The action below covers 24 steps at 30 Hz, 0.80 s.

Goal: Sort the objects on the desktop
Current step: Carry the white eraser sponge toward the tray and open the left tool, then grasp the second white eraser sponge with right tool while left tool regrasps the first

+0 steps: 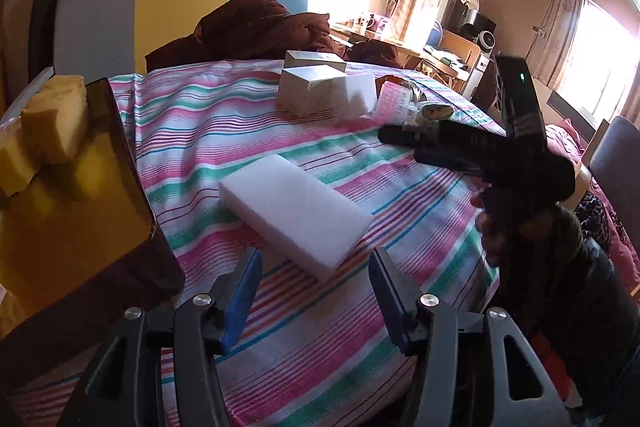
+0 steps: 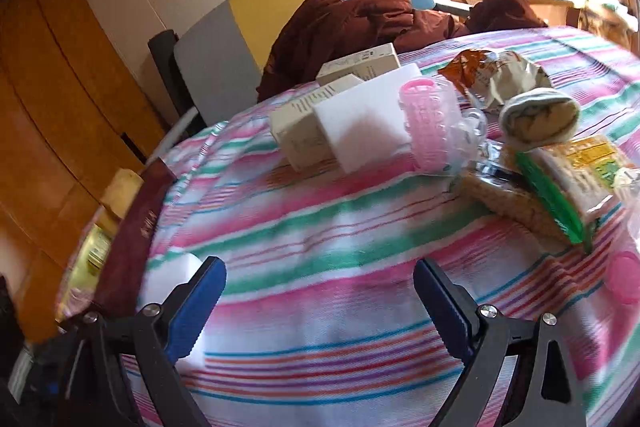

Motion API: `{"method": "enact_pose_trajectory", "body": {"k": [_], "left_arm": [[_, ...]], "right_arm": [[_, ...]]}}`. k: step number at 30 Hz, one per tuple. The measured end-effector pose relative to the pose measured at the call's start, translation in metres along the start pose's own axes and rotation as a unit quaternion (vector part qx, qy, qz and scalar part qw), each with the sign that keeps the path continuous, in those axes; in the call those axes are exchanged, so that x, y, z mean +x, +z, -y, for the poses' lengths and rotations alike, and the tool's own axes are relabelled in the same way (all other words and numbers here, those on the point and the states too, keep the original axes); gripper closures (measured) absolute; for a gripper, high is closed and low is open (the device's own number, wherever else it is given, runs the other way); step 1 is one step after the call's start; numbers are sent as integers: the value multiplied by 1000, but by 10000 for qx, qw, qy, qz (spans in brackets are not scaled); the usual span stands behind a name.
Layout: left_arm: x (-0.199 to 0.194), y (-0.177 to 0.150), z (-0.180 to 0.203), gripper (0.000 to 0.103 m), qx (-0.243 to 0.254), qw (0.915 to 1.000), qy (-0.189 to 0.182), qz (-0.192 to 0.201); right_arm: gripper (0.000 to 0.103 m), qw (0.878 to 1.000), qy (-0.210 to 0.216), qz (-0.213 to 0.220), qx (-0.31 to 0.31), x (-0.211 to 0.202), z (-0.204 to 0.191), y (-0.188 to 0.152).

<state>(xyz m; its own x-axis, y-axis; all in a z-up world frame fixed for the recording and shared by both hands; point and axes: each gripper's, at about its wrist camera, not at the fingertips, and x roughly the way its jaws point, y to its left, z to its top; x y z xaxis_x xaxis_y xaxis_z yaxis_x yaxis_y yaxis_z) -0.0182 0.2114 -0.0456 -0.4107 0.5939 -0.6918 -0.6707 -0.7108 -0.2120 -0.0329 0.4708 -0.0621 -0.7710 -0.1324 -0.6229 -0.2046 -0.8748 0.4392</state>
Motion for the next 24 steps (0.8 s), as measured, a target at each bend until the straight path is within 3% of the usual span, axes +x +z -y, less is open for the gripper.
{"method": "enact_pose_trajectory", "body": {"k": [6,10,13,19,24], "left_arm": [[3,-12,-10,46,-35,10000,-71,-10],[2,-16,-18,46,-167,9996,-218,17],[1,-17,-20,46,-157,9994,-299,56],[0,-20,-25,46,-219,9986,-476,122],[0,-20,-26,46,-262,9982,-531,137]], "right_arm": [[0,9886,839,-80,1251,21,0,33],[0,9667,750,-44,2445,47,17,46],[0,9538,508,206,2955,53,28,52],[0,9491,140,289,3134,62,32,66],[2,9493,264,258,3122,69,33,72]]}}
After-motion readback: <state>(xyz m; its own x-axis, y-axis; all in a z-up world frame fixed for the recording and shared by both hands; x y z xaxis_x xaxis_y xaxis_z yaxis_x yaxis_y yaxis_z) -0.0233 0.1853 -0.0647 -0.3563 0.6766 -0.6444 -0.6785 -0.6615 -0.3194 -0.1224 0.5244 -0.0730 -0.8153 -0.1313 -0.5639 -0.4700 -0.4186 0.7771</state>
